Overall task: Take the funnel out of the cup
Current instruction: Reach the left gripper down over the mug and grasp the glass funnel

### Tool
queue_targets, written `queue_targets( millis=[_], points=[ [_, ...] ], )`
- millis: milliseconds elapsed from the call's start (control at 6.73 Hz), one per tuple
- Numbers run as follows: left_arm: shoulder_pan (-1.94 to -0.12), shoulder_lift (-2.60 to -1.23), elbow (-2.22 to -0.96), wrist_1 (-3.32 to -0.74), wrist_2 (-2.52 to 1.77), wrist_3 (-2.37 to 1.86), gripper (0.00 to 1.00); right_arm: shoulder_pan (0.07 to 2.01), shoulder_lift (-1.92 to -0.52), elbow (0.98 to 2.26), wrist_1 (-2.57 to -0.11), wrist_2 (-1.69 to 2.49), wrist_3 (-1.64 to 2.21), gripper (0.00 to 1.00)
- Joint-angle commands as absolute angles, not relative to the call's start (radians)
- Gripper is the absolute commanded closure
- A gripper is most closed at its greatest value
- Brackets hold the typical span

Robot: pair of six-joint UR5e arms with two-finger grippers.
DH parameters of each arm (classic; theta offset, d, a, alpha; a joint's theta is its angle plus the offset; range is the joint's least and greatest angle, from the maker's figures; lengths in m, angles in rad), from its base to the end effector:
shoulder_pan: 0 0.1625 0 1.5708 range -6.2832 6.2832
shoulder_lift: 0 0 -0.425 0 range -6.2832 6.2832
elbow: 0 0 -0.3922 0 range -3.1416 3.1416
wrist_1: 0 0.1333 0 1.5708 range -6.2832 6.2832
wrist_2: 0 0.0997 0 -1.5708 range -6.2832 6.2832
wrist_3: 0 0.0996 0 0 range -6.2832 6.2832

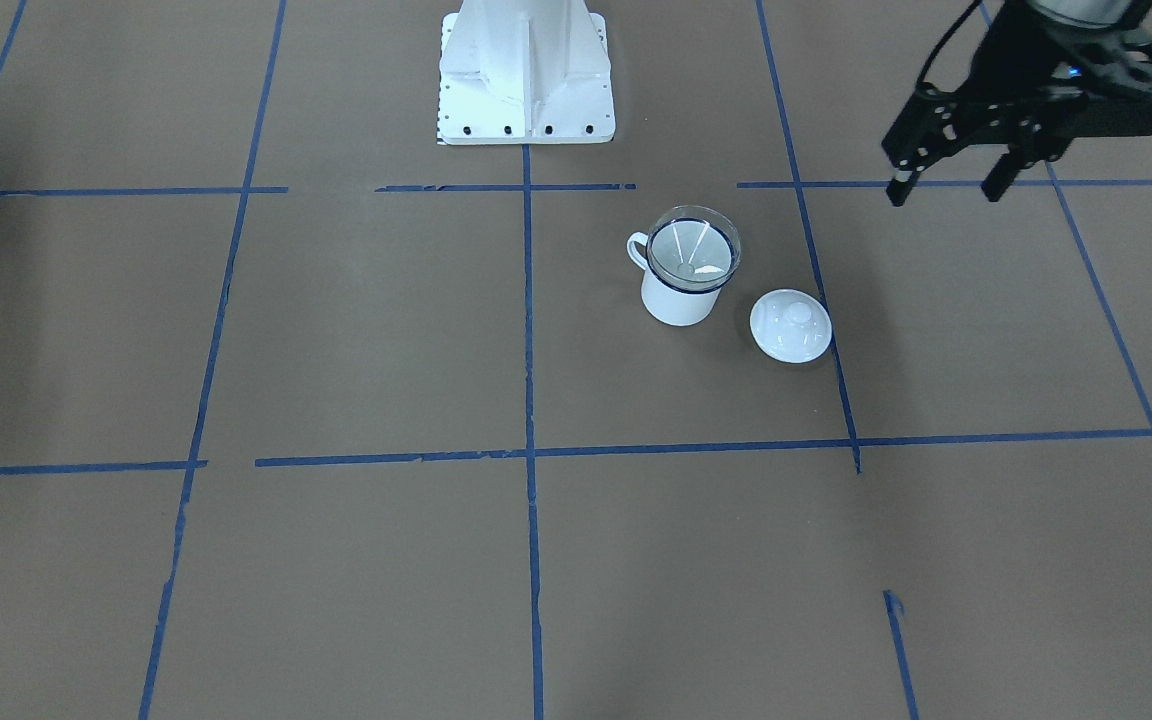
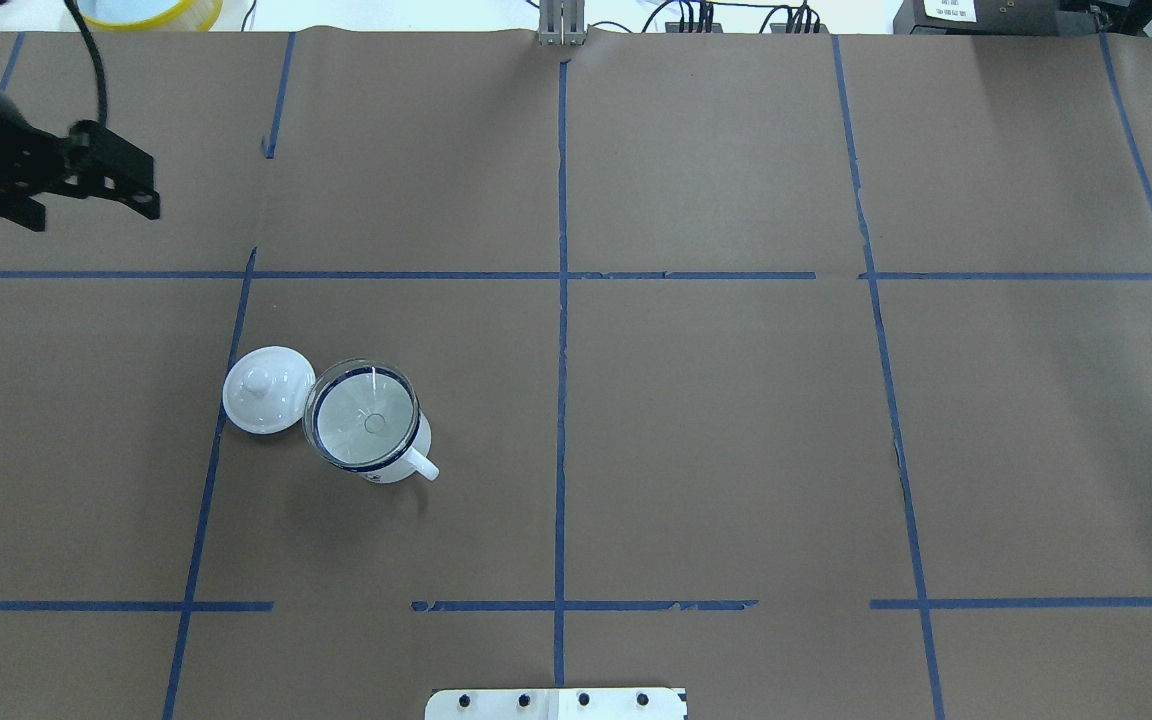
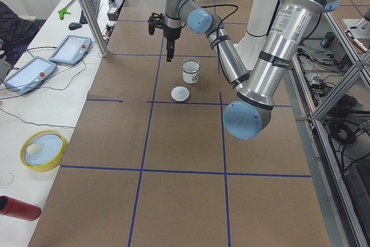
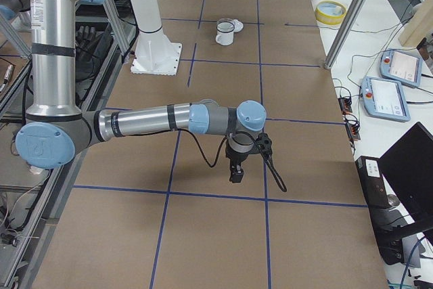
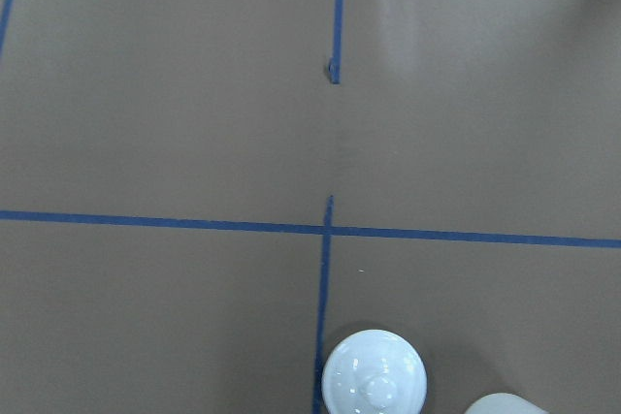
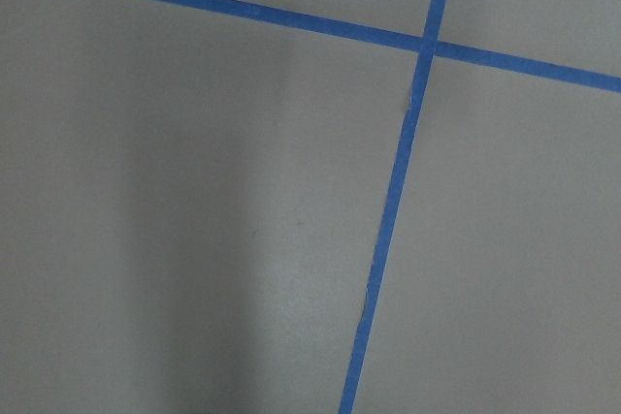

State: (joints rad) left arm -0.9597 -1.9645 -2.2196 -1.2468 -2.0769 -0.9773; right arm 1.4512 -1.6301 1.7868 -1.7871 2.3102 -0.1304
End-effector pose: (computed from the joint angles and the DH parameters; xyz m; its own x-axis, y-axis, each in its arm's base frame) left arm 0.2133 -0.4527 0.2162 0.6563 -0.0843 -0.7498 0.2005 0.9775 0.0656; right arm 0.0111 -0.4620 0.6049 0.7166 -0.1768 0.6747 0.2141 0.9764 0.0284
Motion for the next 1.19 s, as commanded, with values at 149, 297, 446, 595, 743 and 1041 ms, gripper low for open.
queue_targets(
  millis=[149, 297, 446, 595, 743, 1041],
  points=[
    [-0.746, -2.095, -2.096, -1.246, -1.967, -1.112, 0.0, 1.451, -1.629, 1.787, -1.787, 2.31, -0.13, 0.0],
    [-0.685, -2.126, -2.064, -1.246, -1.967, -1.115, 0.0, 1.451, -1.631, 1.787, -1.787, 2.31, -0.13, 0.0],
    [-0.669, -2.149, -2.018, -1.258, -1.965, -1.121, 0.0, 1.451, -1.629, 1.787, -1.787, 2.31, -0.13, 0.0],
    [-0.588, -2.172, -1.978, -1.261, -1.88, -1.193, 0.0, 1.451, -1.631, 1.787, -1.787, 2.31, -0.13, 0.0],
    [-0.545, -2.172, -1.944, -1.311, -1.821, -1.228, 0.0, 1.451, -1.631, 1.787, -1.787, 2.31, -0.13, 0.0],
    [-0.537, -2.166, -1.866, -1.417, -1.819, -1.259, 0.0, 1.451, -1.629, 1.787, -1.787, 2.31, -0.13, 0.0]
  ],
)
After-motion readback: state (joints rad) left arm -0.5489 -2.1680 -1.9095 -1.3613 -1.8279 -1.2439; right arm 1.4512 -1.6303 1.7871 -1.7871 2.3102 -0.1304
